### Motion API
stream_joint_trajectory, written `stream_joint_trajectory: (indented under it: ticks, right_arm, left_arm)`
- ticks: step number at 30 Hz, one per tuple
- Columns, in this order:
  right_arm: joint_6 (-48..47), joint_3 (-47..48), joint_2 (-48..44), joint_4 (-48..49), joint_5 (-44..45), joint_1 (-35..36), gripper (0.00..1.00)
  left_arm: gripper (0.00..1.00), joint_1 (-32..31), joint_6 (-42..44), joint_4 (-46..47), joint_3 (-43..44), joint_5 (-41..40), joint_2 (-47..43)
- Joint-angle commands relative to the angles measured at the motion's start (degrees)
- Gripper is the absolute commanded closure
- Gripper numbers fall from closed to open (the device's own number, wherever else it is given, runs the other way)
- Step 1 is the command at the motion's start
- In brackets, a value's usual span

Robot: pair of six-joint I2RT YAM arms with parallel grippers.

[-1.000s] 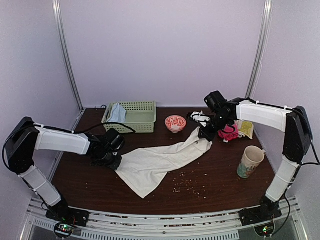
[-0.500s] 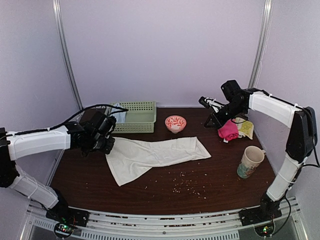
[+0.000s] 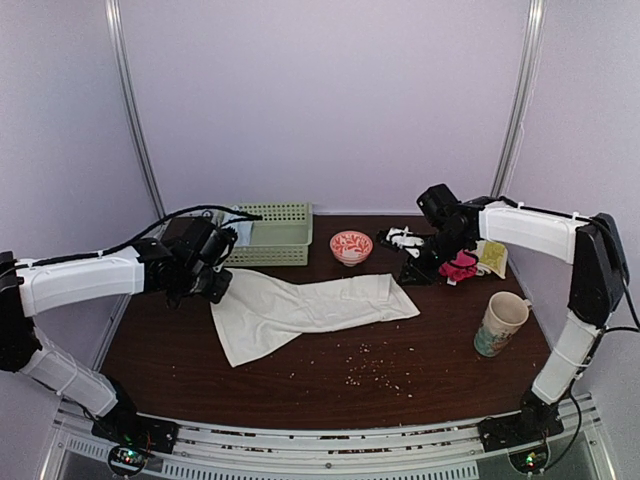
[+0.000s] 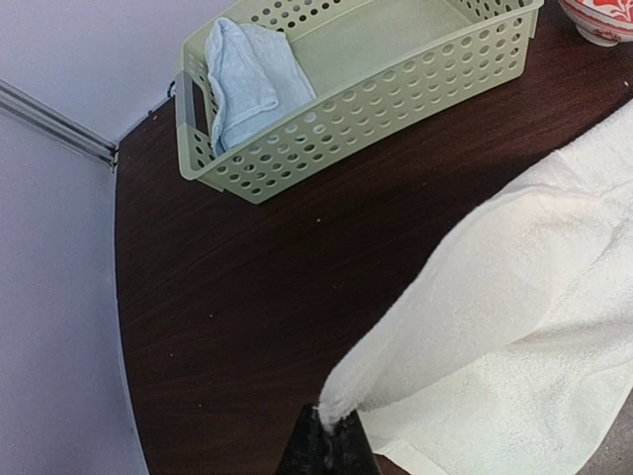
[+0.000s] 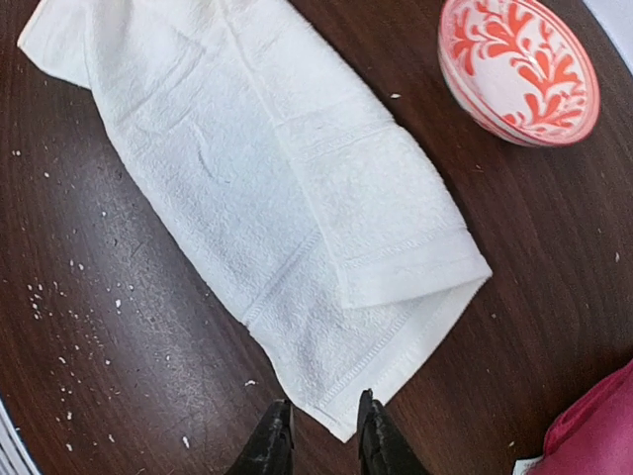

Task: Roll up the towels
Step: Pick up the towel from the center of the board.

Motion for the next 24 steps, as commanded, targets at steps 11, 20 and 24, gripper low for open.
stream_joint_trajectory:
  ticks: [11,20,24]
  right_arm:
    - [-4.7,2.3,12.2,11.0,17.1,7.5,0.63]
    - [-1.7,9.1,20.2,9.3,19.7,7.3,0.54]
    - [-0.1,12.7,23.6,5.5,18.9,7.0,0.54]
  left_arm:
    - [1.0,0.4,-1.2,3.9,-1.5,1.3,0.3]
    - [1.0,0.4,-0.9,4.4,-2.1,0.9,0.5]
    - [1.0,0.4,-0.6,4.4,-2.3,0.3,0.5]
